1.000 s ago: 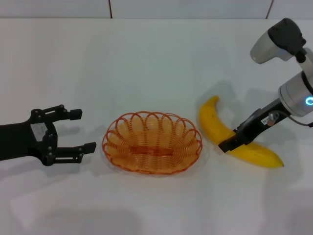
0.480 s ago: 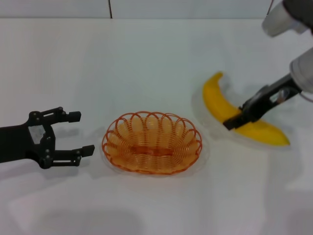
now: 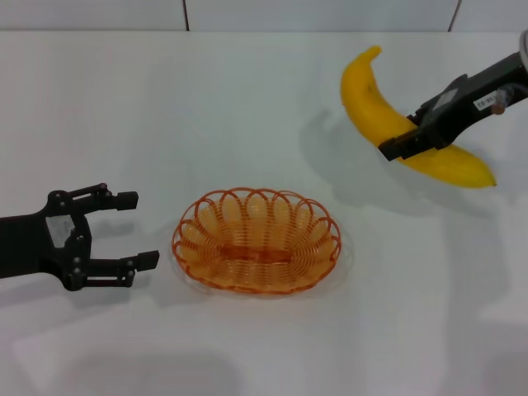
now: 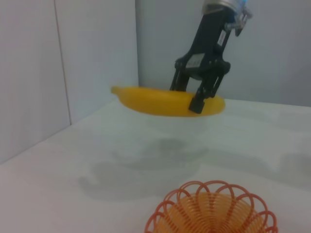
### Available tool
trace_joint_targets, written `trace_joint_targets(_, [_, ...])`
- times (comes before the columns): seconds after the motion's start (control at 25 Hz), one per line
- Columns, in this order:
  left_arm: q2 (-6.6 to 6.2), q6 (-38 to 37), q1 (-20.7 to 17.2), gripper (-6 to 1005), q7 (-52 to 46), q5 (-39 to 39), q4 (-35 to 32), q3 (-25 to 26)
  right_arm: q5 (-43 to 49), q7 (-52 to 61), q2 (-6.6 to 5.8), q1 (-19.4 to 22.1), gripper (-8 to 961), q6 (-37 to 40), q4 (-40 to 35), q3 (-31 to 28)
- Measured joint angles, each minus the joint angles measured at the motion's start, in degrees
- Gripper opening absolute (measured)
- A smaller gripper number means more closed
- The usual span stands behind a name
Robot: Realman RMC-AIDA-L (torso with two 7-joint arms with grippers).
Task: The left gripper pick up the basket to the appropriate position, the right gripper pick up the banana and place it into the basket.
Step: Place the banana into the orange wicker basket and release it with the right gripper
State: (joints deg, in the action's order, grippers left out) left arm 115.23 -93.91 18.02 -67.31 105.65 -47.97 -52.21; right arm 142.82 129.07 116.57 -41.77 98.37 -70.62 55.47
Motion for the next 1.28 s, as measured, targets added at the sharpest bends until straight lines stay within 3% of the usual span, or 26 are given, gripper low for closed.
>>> trace_joint_targets(0.64, [0.05,0.05,0.0,908,-0.01,0.3,0.05,0.0,-1.21,-0.41,-0.02,0.02,539,0.61,-0.08,-0.04])
trace_joint_targets(1.0, [0.13,0.05,0.24,908,-0.01,0.6,0.12,-0.01,-7.97,-3.31,0.11,0.22,553,2.64,-1.85,0.83])
trace_joint_targets(1.28, [-0.32,-0.05,-0.4,907,-0.01,1.11,0.41,-0.52,-17.08,-6.09,0.44,2.08,563,2.23,-2.19,8.73])
